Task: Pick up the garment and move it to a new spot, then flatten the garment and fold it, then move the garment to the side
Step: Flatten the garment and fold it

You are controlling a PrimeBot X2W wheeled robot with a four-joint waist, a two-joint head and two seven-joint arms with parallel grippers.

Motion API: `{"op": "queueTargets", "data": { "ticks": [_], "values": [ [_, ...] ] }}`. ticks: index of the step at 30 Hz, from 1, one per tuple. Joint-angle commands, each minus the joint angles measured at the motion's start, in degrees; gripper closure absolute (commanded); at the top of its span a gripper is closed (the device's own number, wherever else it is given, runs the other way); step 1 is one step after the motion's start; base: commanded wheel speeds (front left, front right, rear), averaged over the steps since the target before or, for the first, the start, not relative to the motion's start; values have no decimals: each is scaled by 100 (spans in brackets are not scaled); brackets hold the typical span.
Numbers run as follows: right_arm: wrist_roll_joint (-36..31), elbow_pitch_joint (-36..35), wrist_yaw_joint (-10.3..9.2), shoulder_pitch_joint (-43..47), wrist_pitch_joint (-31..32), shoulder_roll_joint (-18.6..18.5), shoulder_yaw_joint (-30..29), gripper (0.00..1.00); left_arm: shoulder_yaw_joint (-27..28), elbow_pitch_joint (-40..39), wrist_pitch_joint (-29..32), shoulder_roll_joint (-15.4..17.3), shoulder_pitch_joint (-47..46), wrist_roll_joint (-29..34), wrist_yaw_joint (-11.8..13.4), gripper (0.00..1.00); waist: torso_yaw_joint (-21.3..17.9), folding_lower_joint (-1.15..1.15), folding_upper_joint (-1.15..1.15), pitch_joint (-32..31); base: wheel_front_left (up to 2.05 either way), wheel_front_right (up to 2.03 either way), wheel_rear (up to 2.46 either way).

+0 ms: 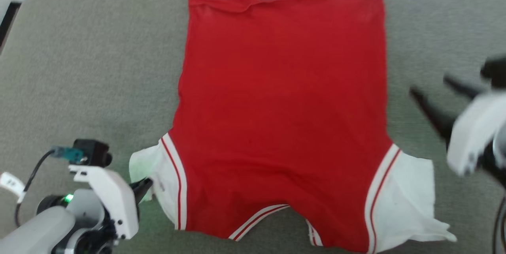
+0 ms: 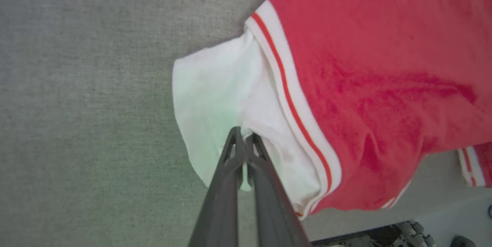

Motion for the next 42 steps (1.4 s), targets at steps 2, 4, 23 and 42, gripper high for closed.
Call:
{"op": "queueTargets", "data": {
  "ticks": [2,4,23,42],
  "values": [
    [-275,406,-3,-550,-145,199,-82,0,-32,53,25,-116,-172,104,-75,100,195,0,0,211,0,0,0],
    [-446,946,-3,-1069,-302,424,-152,0,-53,100,37,-238,-325,180,-143,100,305,0,0,321,0,0,0],
    [-2297,6456,-3,-4825,-266,232,-797,0,-413,1049,97,-1538,-1288,573,-968,100,1628,0,0,1162,0,0,0],
    [-2577,7181,-3,-5062,508,434,-384,100,-272,1614,-117,-1647,-1377,500,-1158,100,1381,0,0,1112,0,0,0]
  ]
}}
